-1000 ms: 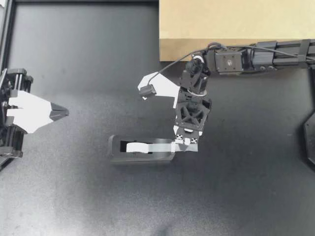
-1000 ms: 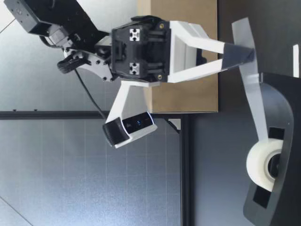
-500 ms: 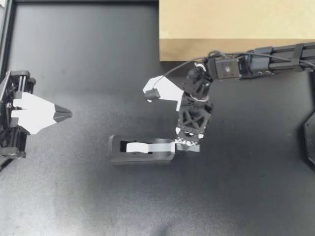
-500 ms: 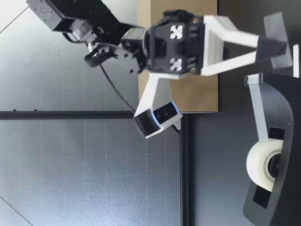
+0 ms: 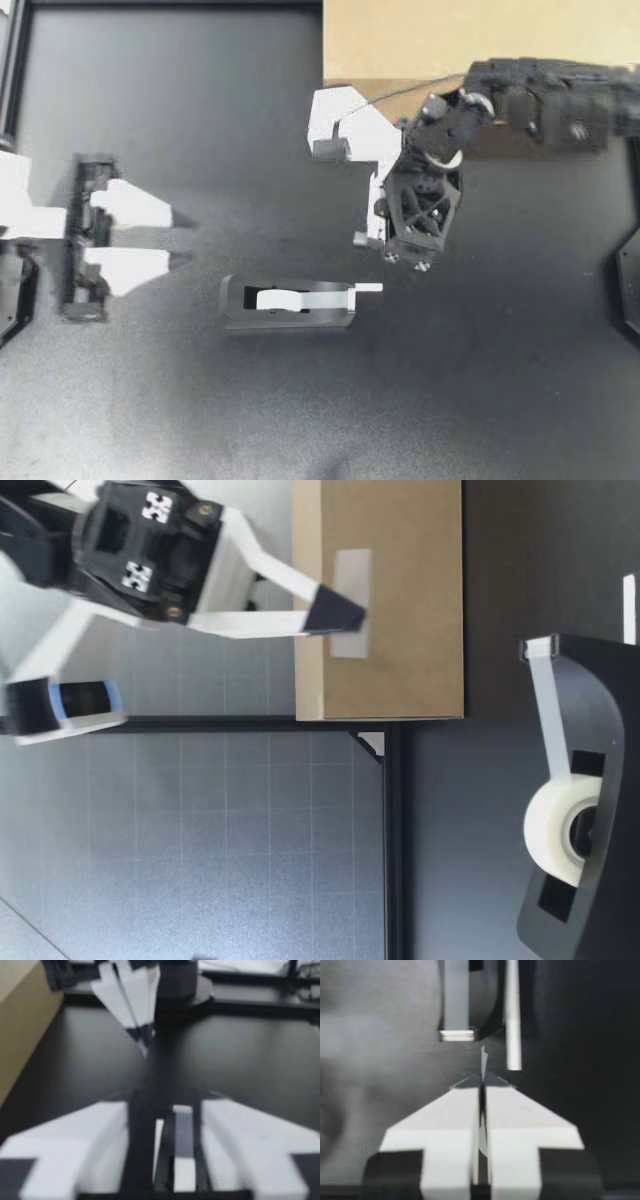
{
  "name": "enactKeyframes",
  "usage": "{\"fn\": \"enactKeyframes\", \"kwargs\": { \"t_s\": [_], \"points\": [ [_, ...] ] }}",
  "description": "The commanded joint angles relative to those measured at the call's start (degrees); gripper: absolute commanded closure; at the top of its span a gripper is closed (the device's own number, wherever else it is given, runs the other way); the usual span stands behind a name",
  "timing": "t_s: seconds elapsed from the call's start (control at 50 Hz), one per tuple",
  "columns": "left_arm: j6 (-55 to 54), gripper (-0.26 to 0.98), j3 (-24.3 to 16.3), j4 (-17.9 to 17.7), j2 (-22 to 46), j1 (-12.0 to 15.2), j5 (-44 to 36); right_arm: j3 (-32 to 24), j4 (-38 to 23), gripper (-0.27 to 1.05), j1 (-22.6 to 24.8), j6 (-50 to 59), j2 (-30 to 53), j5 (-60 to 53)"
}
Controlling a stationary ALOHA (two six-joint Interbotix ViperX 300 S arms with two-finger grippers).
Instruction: Cut a small piece of tape from the tape dispenser then place it on the cardboard box's edge.
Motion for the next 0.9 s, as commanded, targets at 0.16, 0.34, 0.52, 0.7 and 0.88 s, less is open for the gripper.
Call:
{"fn": "enactKeyframes", "kwargs": {
  "t_s": [0.16,0.34,0.52,0.7,0.88],
  "points": [
    [0.1,0.24,-6.1,-0.1,10.4,-0.2,-6.9,-6.2,-13.6,0.87,6.2,8.7,-2.3,-0.4],
    [1.3,0.24,-8.6,-0.1,16.9,-0.2,-12.2,-9.6,-15.3,0.87,8.0,12.0,-1.8,0.1],
    [2.3,0.24,-11.3,-0.4,20.2,-0.2,-12.7,-12.7,-15.4,0.87,9.4,12.7,-0.9,1.1],
    [2.5,0.24,-12.7,-0.4,21.6,-0.2,-13.4,-14.6,-15.4,0.87,9.8,12.7,0.5,1.8],
    [2.4,0.25,-13.4,-0.3,22.4,-0.2,-13.9,-16.1,-15.6,0.87,9.8,12.4,1.8,1.8]
  ]
}}
